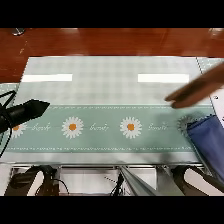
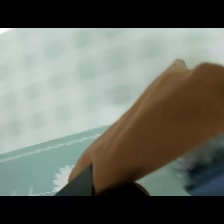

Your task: Fold the shirts.

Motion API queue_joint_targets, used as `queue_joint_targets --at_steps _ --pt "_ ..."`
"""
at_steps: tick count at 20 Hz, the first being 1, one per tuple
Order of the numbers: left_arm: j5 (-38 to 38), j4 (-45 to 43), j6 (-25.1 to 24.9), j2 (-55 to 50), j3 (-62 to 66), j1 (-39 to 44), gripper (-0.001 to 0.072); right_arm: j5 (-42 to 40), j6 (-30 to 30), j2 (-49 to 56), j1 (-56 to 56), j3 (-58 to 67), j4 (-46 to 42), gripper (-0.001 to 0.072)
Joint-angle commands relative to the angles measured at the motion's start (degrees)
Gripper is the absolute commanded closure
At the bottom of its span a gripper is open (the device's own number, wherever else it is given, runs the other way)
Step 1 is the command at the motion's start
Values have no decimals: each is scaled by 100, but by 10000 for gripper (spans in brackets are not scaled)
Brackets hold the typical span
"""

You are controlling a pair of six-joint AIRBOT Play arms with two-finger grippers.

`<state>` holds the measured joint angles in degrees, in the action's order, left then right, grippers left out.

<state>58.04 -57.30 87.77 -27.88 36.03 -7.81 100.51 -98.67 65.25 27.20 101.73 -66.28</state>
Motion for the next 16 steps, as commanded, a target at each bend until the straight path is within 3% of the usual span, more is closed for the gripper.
queue_joint_targets --at_steps 1,5,6,9,10,11,12,15,16 --pt "0 -2 -4 -2 -2 0 689 595 -107 -682 1423 -310 -802 694" --pt "0 -2 -2 -2 -2 0 689 590 374 -1722 2627 -1582 -2448 693" --pt "0 -2 -4 -4 -2 0 689 588 214 -1989 2889 -1961 -2839 693" --pt "0 -2 -4 -13 -2 0 689 584 76 -2588 3353 -2879 -2940 688" --pt "0 -2 -4 -13 -2 0 689 586 -17 -2734 3351 -3130 -3235 498" --pt "2 -2 -4 -13 -2 0 689 586 -122 -2820 3351 -3305 -3506 140" --pt "2 -2 -4 -13 -2 0 689 577 -164 -2839 3351 -3386 -3694 86" --pt "-431 -7 -7 -35 0 -2 688 -11 -48 -2677 3351 -3348 -2951 97" --pt "-883 -4 -4 -39 17 -15 688 -422 72 -2621 3348 -3320 -2192 235"
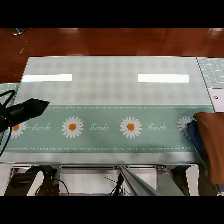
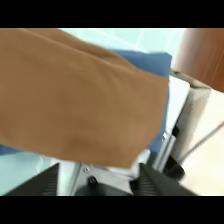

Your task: Fold the shirts.

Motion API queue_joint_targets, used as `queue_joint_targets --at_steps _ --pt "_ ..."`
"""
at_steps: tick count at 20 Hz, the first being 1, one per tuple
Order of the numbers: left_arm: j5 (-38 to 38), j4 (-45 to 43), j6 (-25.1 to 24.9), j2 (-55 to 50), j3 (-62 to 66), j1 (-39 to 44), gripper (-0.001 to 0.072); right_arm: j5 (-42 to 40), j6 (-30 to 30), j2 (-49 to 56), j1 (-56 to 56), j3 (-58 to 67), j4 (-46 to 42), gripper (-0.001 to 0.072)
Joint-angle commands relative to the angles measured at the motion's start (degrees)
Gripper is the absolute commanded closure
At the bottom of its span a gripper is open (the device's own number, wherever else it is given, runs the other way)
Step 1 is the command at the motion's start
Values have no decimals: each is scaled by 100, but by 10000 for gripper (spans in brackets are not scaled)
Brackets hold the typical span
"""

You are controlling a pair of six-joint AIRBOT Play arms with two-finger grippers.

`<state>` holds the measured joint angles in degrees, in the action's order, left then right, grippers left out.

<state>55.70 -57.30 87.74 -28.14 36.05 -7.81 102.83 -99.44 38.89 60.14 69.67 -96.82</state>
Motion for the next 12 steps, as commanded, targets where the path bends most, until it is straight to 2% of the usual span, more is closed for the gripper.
queue_joint_targets --at_steps 1,2,3,4,5,6,7,9,11,12 --pt "-1187 2 -4 -44 109 -11 689 -1102 376 55 24 -94 1862 431" --pt "-1563 94 -35 -140 299 0 689 -1655 776 103 -81 -87 3130 654" --pt "-1751 404 -289 -363 634 31 689 -2236 1141 177 -334 -87 4341 694" --pt "-1751 807 -643 -697 1075 136 689 -2715 1329 262 -756 -85 5176 694" --pt "-1657 1180 -942 -1091 1539 345 689 -3121 1539 361 -1360 -81 5606 694" --pt "-1499 1462 -1231 -1556 2068 682 689 -3506 1709 472 -2197 -81 5532 694" --pt "-1458 1541 -1556 -1996 2531 1067 689 -3840 1700 614 -3178 -83 5007 694" --pt "-1338 1523 -2238 -2903 3298 1731 690 -4109 1139 1062 -5139 -83 3239 694" --pt "-476 1255 -2103 -3626 3672 2000 691 -3807 310 1696 -6699 -101 1073 693" --pt "83 739 -1609 -3891 3657 2074 691 -3545 -133 2024 -7184 -151 251 693"
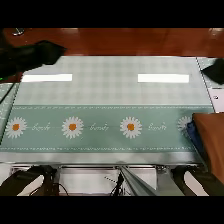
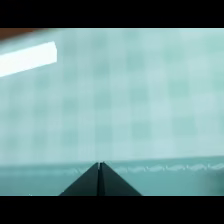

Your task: Fold the shirts.

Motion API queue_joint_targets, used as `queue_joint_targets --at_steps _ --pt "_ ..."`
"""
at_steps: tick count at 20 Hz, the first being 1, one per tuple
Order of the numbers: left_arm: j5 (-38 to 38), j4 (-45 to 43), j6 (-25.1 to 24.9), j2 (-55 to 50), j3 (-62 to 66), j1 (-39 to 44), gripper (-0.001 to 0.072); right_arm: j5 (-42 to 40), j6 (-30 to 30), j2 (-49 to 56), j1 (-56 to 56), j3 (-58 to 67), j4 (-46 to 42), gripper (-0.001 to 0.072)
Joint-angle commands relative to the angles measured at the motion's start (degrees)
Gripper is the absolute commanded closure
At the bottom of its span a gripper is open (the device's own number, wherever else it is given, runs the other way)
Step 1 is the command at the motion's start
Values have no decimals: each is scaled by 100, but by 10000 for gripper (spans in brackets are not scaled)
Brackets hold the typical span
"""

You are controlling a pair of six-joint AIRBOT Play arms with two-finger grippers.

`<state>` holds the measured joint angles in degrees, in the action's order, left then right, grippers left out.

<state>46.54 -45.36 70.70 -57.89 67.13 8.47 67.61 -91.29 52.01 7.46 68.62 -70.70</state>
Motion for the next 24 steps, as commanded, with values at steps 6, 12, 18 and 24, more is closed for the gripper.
queue_joint_targets --at_steps 6,12,18,24 --pt "1858 -2968 1637 -1235 -791 345 689 328 -1615 2020 -1943 -767 -2682 695" --pt "1886 -2966 1655 -1237 -791 262 689 487 -1580 1829 -1899 -767 -2730 694" --pt "1886 -2966 1655 -1244 -791 262 689 487 -1580 1823 -1899 -767 -2730 694" --pt "1886 -2966 1655 -1244 -791 262 689 487 -1580 1823 -1899 -767 -2730 694"
